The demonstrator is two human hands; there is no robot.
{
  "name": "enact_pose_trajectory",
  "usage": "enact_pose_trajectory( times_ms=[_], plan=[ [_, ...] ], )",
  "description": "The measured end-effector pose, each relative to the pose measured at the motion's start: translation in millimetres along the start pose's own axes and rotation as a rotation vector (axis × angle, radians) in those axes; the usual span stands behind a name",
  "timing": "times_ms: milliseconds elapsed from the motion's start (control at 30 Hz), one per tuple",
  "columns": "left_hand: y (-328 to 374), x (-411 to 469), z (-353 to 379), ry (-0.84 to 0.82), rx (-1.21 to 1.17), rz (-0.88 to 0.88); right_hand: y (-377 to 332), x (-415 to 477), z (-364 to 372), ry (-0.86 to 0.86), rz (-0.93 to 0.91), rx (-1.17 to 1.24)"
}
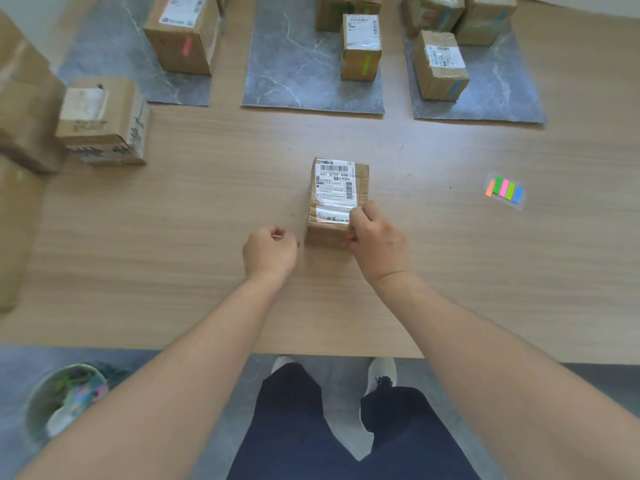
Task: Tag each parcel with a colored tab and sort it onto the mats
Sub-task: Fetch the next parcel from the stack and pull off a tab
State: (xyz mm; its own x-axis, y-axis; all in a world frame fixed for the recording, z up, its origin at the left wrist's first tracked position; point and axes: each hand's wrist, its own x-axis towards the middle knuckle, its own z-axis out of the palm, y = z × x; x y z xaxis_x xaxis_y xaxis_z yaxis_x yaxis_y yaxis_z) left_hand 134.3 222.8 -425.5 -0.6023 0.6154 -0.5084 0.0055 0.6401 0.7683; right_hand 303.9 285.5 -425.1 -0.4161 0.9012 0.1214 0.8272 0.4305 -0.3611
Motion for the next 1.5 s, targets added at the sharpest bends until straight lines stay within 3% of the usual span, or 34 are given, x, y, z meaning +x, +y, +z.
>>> enact_pose_trajectory(
  times_ms=[133,200,300,367,600,900,1167,1500],
  plan=[
    [21.2,2.3,0.4,-0.109,-0.174,0.028,2.1,0.8,5.6,0.024,0.008,0.043],
    [37.9,-9.6,3.6,-0.201,-0.27,0.023,4.6,0.6,0.5,-0.012,0.112,0.315],
    [47.2,-20.2,8.7,-0.249,-0.371,-0.003,-4.8,-6.4,-17.3,0.018,0.502,0.894],
    [51.0,-26.8,7.4,-0.257,-0.383,-0.001,-13.6,-8.7,-27.9,-0.016,0.632,1.049],
    [97.4,-49.5,-29.3,-0.273,-0.395,0.066,-55.1,4.5,-83.1,0.071,0.565,1.131],
    [183.4,-101.2,-104.4,-0.257,-0.354,0.277,-122.6,26.6,-172.6,0.126,0.406,1.14],
    [244.9,-137.0,-133.0,-0.195,-0.394,0.385,-141.6,50.5,-243.0,0.101,0.263,1.131],
    [269.7,-135.6,-150.9,-0.101,-0.428,0.405,-149.4,80.6,-259.8,-0.023,0.15,1.071]
  ],
)
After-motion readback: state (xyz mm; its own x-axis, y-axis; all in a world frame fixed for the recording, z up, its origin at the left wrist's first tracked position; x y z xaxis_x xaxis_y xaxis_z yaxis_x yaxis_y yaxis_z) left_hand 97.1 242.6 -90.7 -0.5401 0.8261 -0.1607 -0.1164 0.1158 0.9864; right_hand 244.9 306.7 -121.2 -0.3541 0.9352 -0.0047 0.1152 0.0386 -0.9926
